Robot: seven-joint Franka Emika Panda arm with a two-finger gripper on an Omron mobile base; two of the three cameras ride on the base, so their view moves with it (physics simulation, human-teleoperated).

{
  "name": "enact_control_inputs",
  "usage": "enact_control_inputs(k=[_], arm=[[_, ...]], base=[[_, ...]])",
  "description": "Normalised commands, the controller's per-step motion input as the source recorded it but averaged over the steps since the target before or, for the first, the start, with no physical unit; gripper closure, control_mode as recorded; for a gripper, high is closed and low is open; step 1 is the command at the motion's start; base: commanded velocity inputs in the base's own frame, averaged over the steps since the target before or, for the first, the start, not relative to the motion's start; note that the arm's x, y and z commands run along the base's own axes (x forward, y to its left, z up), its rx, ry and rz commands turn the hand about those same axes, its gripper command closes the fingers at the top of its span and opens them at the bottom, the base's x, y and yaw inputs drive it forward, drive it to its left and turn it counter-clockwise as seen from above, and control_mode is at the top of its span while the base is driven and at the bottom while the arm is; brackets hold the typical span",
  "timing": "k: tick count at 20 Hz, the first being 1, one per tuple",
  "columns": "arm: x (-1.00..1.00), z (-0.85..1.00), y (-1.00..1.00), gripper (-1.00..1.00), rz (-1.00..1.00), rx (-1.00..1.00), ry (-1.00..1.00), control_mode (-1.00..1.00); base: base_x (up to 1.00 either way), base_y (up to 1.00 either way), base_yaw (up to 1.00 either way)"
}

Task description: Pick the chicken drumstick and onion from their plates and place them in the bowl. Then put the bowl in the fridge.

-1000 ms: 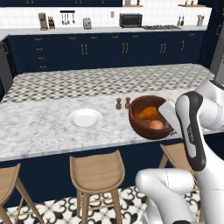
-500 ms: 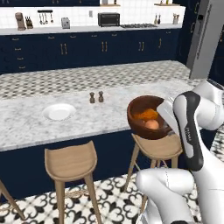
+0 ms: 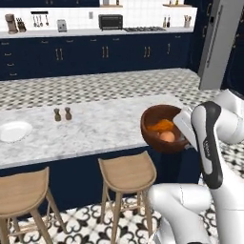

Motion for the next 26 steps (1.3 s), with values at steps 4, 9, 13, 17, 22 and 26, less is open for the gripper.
enact_control_inputs(k=[4,9,13,17,22,26], arm=[[0.00,0.00,0.00,1.00,0.00,0.00,0.00,1.00],[0.00,0.00,0.00,1.00,0.00,0.00,0.00,1.00],[0.00,0.00,0.00,1.00,0.00,0.00,0.00,1.00],[0.00,0.00,0.00,1.00,0.00,0.00,0.00,1.00],[0.00,0.00,0.00,1.00,0.00,0.00,0.00,1.00],[0.00,0.00,0.00,1.00,0.00,0.00,0.00,1.00]], base=[[0.30,-1.00,0.10],[0.05,-1.00,0.00],[0.43,-1.00,0.02],[0.53,-1.00,0.03],[0.90,-1.00,0.03],[1.00,-1.00,0.03]])
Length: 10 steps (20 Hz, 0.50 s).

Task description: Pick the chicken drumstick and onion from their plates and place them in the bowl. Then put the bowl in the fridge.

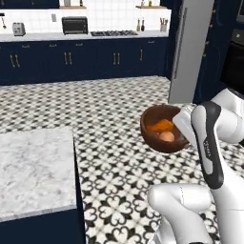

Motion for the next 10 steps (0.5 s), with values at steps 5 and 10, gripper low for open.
enact_control_inputs(k=[5,10], arm=[[0.00,0.00,0.00,1.00,0.00,0.00,0.00,1.00],[0.00,0.00,0.00,1.00,0.00,0.00,0.00,1.00]], base=[[1.00,-0.44,-0.01],[1.00,-0.01,0.00]])
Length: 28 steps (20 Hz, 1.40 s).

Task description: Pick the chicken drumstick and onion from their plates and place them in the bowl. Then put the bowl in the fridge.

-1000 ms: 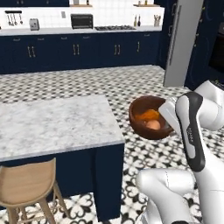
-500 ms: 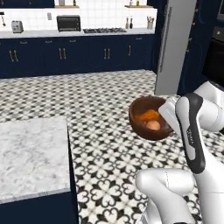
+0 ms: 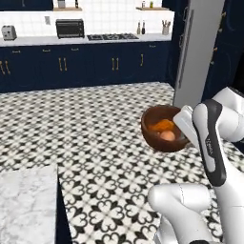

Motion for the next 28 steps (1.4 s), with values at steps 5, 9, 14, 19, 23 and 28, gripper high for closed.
enact_control_inputs(k=[5,9,14,19,23,28], arm=[[0.00,0.00,0.00,1.00,0.00,0.00,0.00,1.00],[0.00,0.00,0.00,1.00,0.00,0.00,0.00,1.00],[0.00,0.00,0.00,1.00,0.00,0.00,0.00,1.00],[0.00,0.00,0.00,1.00,0.00,0.00,0.00,1.00],[0.00,0.00,0.00,1.00,0.00,0.00,0.00,1.00],[0.00,0.00,0.00,1.00,0.00,0.00,0.00,1.00]], base=[[1.00,0.12,-0.02],[1.00,0.24,-0.04],[1.00,0.16,-0.02],[1.00,0.13,0.00],[1.00,0.06,0.00],[1.00,0.24,-0.07]])
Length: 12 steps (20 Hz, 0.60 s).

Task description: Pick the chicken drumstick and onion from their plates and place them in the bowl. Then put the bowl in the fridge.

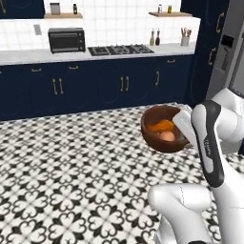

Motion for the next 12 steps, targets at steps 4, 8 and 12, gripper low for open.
enact_control_inputs(k=[4,8,12], arm=[[0.00,0.00,0.00,1.00,0.00,0.00,0.00,1.00],[0.00,0.00,0.00,1.00,0.00,0.00,0.00,1.00],[0.00,0.00,0.00,1.00,0.00,0.00,0.00,1.00]], base=[[1.00,0.53,-0.29],[1.00,0.82,-0.46],[0.92,0.89,-0.51]])
